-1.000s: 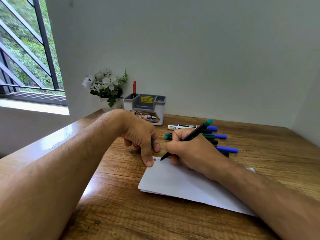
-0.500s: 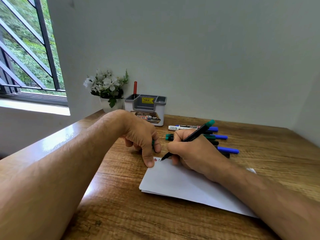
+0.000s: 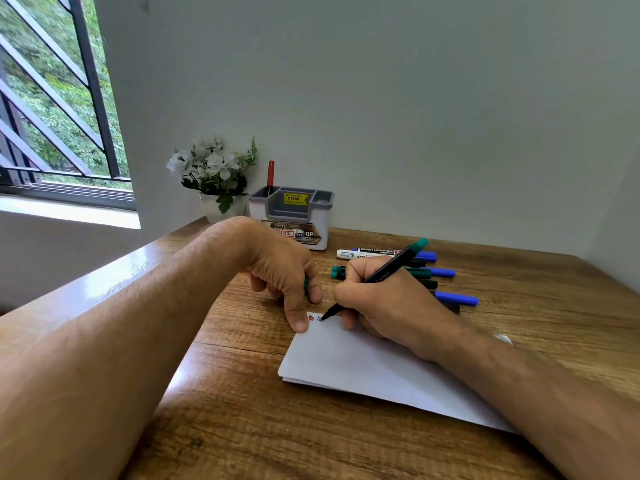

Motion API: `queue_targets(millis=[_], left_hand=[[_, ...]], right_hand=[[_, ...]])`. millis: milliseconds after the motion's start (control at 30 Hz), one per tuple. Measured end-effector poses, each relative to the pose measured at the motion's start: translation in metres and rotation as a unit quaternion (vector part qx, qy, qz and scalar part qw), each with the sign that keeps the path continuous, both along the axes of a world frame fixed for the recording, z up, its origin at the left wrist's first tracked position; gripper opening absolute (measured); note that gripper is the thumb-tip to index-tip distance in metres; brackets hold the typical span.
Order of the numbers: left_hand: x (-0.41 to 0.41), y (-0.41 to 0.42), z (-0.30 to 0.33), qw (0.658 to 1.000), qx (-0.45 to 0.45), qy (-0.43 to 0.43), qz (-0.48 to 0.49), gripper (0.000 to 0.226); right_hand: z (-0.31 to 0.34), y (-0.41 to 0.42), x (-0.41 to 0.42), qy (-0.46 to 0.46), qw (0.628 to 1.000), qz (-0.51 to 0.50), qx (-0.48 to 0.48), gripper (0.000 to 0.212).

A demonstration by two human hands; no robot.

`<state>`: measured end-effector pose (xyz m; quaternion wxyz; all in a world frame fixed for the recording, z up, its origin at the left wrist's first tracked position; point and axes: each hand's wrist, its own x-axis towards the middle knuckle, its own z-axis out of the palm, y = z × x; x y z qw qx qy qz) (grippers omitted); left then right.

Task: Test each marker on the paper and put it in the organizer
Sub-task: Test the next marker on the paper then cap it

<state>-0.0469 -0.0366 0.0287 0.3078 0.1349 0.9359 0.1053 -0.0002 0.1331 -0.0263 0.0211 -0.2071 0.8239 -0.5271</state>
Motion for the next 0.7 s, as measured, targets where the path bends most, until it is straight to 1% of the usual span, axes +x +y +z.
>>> queue_targets(millis=[300, 433, 700], left_hand=[[0.0004, 0.0009, 0.0004, 1.000, -0.003, 0.006, -0.002, 0.034], [0.0000, 0.0006, -0.0006, 1.000, 0.004, 0.005, -0.005, 0.037], [-0.0027, -0.0009, -0.0013, 1.000, 0.006, 0.002, -0.003, 0.035]], right_hand=[[-0.0012, -0.0005, 0.0001, 0.008, 1.000, -0.013, -0.001, 0.030], [-0.0011, -0.0008, 0.0007, 0.011, 1.000, -0.013, 0.004, 0.028], [-0.0002, -0.0013, 0.0011, 0.000, 1.000, -0.010, -0.004, 0.025]])
